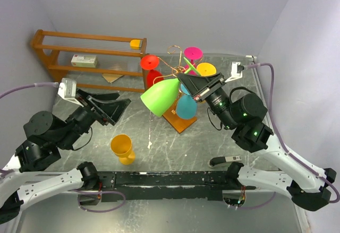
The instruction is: Place the wine glass upside down on the wine glass rack
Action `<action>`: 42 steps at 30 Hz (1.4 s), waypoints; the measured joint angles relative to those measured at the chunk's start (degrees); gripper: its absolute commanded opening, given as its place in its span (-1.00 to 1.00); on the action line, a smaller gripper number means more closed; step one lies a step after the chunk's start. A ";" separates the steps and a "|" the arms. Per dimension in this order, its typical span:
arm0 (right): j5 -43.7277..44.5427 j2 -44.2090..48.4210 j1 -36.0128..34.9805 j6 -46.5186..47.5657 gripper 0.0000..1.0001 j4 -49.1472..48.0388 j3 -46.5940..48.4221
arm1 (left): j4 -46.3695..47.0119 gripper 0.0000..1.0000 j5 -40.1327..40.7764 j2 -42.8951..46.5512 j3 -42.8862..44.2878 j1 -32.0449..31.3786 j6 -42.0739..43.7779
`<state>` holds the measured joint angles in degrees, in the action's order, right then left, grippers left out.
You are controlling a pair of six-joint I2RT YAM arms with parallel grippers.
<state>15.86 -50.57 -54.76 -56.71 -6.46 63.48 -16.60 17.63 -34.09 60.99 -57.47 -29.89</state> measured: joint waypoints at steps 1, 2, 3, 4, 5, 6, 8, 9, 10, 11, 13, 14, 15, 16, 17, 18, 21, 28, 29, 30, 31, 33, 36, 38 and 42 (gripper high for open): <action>-0.24 0.24 0.00 1.29 -1.00 0.57 -0.22 | -0.70 0.70 -0.04 0.07 0.57 0.00 -0.96; -0.81 0.52 0.00 2.97 -1.00 1.22 -0.46 | -1.79 0.69 -0.11 0.07 1.38 0.00 -2.45; -1.55 0.79 0.00 4.74 -1.00 1.66 -0.90 | -3.28 0.67 -0.15 -0.04 2.56 0.00 -4.83; -2.34 1.07 0.00 6.25 -1.00 2.03 -1.36 | -4.55 0.66 -0.15 -0.24 3.61 0.00 -6.80; -3.41 1.46 0.00 8.00 -1.00 2.34 -2.03 | -5.75 0.66 -0.24 -0.55 4.94 0.00 -8.79; -4.28 1.79 0.00 9.29 -1.00 2.84 -2.49 | -7.26 0.65 -0.42 -0.98 6.64 0.00 -10.84; -6.47 2.38 0.00 12.46 -1.00 4.13 -3.30 | -8.98 0.64 -1.09 -1.66 9.57 0.00 -14.45; -7.63 2.54 0.00 14.12 -1.00 4.66 -3.50 | -9.51 0.64 -1.46 -1.77 10.47 0.00 -15.98; -8.72 2.62 -0.02 15.69 -1.00 4.98 -3.67 | -9.75 0.65 -1.81 -1.77 10.97 0.00 -17.31; -9.79 2.64 0.00 17.18 -1.00 5.35 -3.80 | -9.79 0.67 -2.21 -1.70 11.10 0.00 -18.49; -11.87 2.67 0.00 19.98 -1.00 6.08 -4.11 | -9.68 0.69 -3.21 -1.53 10.69 0.00 -20.79; -13.05 2.67 0.00 21.38 -1.00 6.45 -4.39 | -9.40 0.70 -3.89 -1.40 10.05 0.00 -21.81; -14.21 2.71 0.00 22.62 -1.00 6.82 -4.81 | -9.11 0.70 -4.50 -1.31 9.27 0.00 -22.82; -15.32 2.73 -0.02 23.65 -1.00 7.26 -5.11 | -8.74 0.70 -5.31 -1.25 8.28 0.00 -23.80; -16.52 2.75 -0.02 24.68 -1.00 7.61 -5.44 | -8.44 0.70 -6.03 -1.29 7.50 0.00 -24.59; -17.90 2.75 0.00 25.68 -1.00 7.69 -5.81 | -8.13 0.70 -6.88 -1.44 6.75 0.00 -25.35; -21.42 3.08 -0.02 28.26 -1.00 7.78 -7.19 | -7.48 0.70 -9.22 -2.80 5.70 0.00 -27.45; -24.50 2.80 -0.02 33.20 -1.00 11.52 -7.76 | -3.93 0.65 -13.27 -6.40 4.81 0.00 -32.30; -24.63 2.56 -0.02 33.66 -1.00 11.87 -7.76 | -3.56 0.60 -13.57 -7.02 4.81 0.00 -33.22; -24.81 2.27 -0.02 34.05 -1.00 12.17 -7.76 | -3.45 0.55 -13.73 -7.50 4.81 0.00 -33.88; -25.16 2.05 -0.02 34.47 -1.00 12.37 -7.76 | -3.39 0.51 -13.84 -8.04 4.81 0.00 -34.73; -25.77 1.77 -0.02 35.04 -1.00 12.57 -7.76 | -3.39 0.47 -13.86 -9.05 4.81 0.00 -36.50; -26.67 1.57 -0.02 35.82 -1.00 12.90 -7.76 | -2.21 0.45 -13.86 -9.73 4.00 0.00 -38.51; -27.34 1.16 -0.02 36.26 -1.00 13.09 -7.69 | -1.20 0.44 -13.92 -9.75 2.51 0.00 -39.34; -28.61 -0.31 -0.02 36.61 -1.00 13.73 -7.67 | -0.46 0.41 -14.45 -10.32 1.51 0.00 -40.24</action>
<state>-12.75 -50.87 -54.78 -20.10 7.27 55.81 -17.06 3.18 -44.40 62.50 -57.47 -70.13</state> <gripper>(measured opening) 0.051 0.719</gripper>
